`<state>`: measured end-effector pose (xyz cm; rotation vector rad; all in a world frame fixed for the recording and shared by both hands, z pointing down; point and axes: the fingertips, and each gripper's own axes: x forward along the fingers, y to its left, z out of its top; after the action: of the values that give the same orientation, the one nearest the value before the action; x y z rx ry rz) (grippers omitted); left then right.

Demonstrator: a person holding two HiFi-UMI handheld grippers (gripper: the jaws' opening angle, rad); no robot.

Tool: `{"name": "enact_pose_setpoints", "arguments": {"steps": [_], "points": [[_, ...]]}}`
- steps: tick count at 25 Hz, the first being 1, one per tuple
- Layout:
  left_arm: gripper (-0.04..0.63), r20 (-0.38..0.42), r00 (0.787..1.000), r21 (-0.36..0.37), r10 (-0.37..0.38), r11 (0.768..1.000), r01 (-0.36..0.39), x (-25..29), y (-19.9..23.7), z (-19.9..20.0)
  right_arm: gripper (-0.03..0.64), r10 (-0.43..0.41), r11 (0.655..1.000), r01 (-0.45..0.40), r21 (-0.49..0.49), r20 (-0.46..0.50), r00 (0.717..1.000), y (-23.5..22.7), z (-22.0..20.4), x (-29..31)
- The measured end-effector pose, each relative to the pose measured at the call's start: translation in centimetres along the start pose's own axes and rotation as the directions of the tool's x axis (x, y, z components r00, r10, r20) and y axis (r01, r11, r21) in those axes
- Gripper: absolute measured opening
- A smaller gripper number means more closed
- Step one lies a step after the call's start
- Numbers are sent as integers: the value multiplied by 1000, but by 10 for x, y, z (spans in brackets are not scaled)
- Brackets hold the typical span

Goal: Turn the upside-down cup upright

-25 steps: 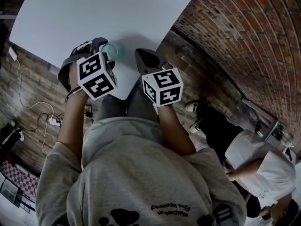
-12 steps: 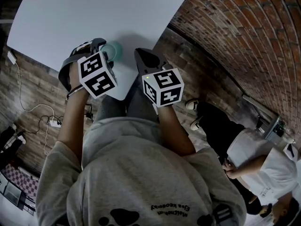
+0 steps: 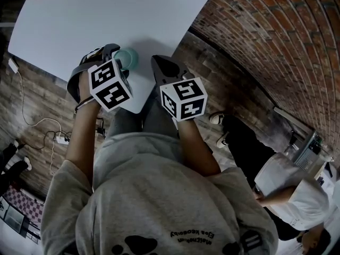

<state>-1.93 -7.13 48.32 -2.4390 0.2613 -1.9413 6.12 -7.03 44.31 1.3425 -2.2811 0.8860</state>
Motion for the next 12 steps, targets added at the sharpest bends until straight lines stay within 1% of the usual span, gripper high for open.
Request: {"name": "enact_pose_setpoints", "arguments": {"steps": [2,6,8,10,12], "points": [[325,17,1000,-7,7,1000,-7,-2,1,1,6,2,1000,-2,-4,1,1000,2,1,0],[331,57,998,-42,1,999,1,-11,-1,4,6,9,1000,-9,-14,8,1000,8,3,-1],[331,73,997,-64,16,998,-12,-18,0,3,6,15,1000,-14,-25,18,1000,13,7,-3],[331,103,994,-99,38,995,-27,-28,1,2,6,22,999,-20,-41,36,999,19,14,-5],[331,150,986,-153,77,987,-53,-43,5,2,6,30,998,-26,-64,57,998,27,24,-8]]}}
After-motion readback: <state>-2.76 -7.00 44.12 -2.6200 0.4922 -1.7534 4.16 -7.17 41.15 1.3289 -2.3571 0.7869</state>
